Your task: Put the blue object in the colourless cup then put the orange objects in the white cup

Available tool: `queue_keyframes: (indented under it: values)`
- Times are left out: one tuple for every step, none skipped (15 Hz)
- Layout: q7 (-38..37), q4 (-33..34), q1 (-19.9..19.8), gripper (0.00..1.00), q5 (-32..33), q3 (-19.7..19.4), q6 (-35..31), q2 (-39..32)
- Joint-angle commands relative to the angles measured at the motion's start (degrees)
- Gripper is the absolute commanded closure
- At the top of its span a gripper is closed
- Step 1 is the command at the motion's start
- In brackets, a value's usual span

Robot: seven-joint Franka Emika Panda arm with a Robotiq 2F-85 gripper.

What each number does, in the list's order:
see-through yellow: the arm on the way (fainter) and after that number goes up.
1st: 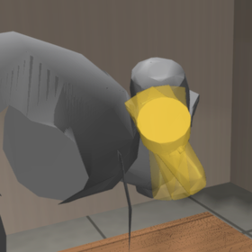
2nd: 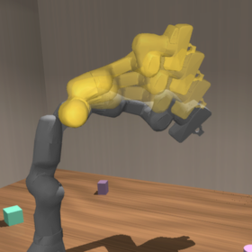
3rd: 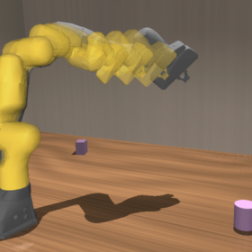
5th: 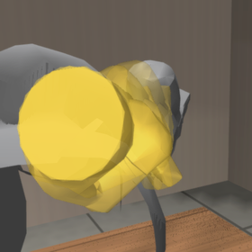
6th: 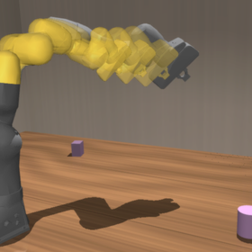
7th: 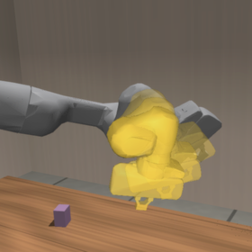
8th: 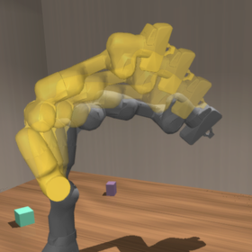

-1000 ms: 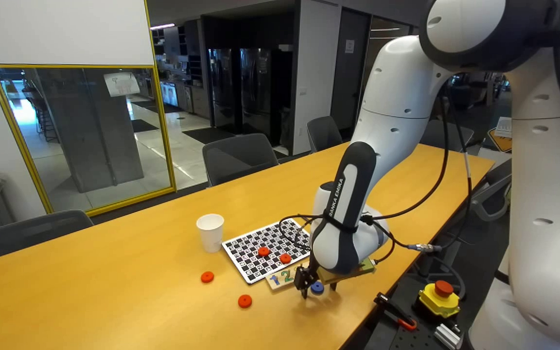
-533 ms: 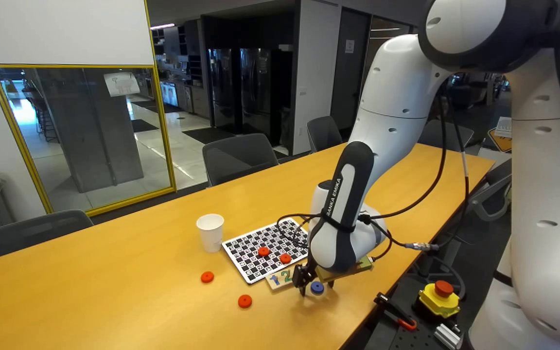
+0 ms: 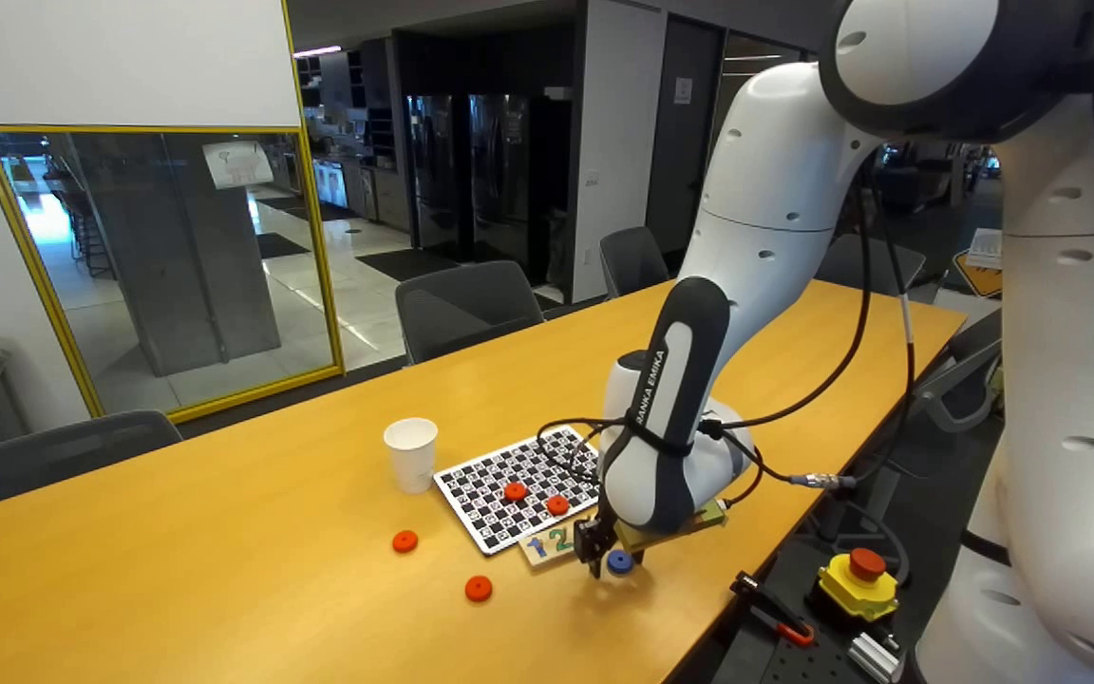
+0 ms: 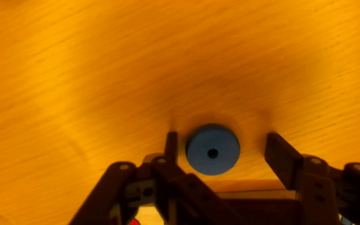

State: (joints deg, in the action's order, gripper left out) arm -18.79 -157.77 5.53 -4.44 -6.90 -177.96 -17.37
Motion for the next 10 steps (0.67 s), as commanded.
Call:
queue_keyframes:
  values:
    - [1.1,0.1,1.5,0.57,-0.8,-1.3,2.5,1.5]
    - [1.0,0.2,1.6,0.66,-0.6,-1.5,3.5,1.9]
    - [0.9,0.2,1.5,0.72,-0.5,-1.5,4.3,2.2]
    - [0.7,0.3,1.3,0.81,-0.4,-1.5,5.2,2.6]
    - [0.7,0.3,1.1,0.80,-0.2,-1.5,6.0,2.9]
    - [0.2,0.4,1.6,0.80,0.5,-2.6,7.1,3.6]
    - [0.6,0.5,0.9,0.80,0.6,-2.6,8.2,4.7]
    - [0.9,0.6,0.5,0.80,1.0,-3.1,9.7,6.5]
    - [1.5,0.8,-0.2,0.80,1.4,-3.5,11.5,8.8]
    - [1.0,-2.0,0.1,0.80,2.8,-4.8,11.8,12.7]
